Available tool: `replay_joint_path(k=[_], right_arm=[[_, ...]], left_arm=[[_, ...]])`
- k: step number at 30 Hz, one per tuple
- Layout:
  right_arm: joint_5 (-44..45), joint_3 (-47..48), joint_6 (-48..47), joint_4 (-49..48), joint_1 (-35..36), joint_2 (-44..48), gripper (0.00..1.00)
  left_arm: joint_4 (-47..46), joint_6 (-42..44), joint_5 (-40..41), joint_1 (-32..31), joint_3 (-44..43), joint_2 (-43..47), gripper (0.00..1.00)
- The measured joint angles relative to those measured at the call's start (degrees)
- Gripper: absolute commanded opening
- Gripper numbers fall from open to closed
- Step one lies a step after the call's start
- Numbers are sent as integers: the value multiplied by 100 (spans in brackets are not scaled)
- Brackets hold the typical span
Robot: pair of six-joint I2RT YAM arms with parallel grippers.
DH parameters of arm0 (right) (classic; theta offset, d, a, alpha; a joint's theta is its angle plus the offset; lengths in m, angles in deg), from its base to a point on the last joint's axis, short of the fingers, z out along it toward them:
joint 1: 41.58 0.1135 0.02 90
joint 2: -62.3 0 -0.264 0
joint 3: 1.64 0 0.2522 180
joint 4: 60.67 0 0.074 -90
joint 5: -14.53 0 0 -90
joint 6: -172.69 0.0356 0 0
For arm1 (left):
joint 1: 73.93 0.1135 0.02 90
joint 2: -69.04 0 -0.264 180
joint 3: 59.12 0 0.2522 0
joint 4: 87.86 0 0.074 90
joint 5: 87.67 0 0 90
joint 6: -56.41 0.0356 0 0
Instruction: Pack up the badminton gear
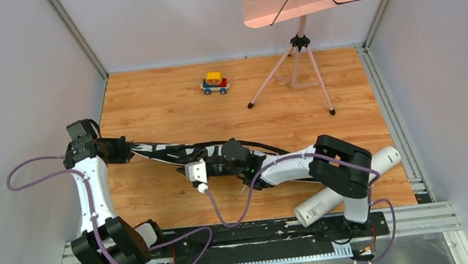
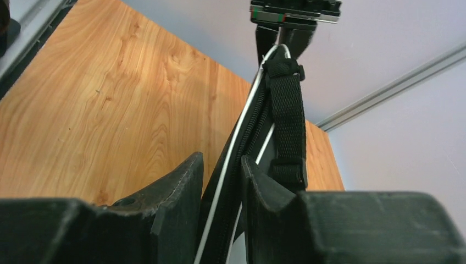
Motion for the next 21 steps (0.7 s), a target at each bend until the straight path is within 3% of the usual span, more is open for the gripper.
replay_joint_path(k=[10, 21], right_arm=[[105, 654, -872, -623, 33, -791, 34], [166, 999, -1156, -1226, 22, -1198, 39]], left_arm=[[-225, -92, -256, 46, 101, -68, 0], [-400, -264, -588, 109, 289, -42, 0]])
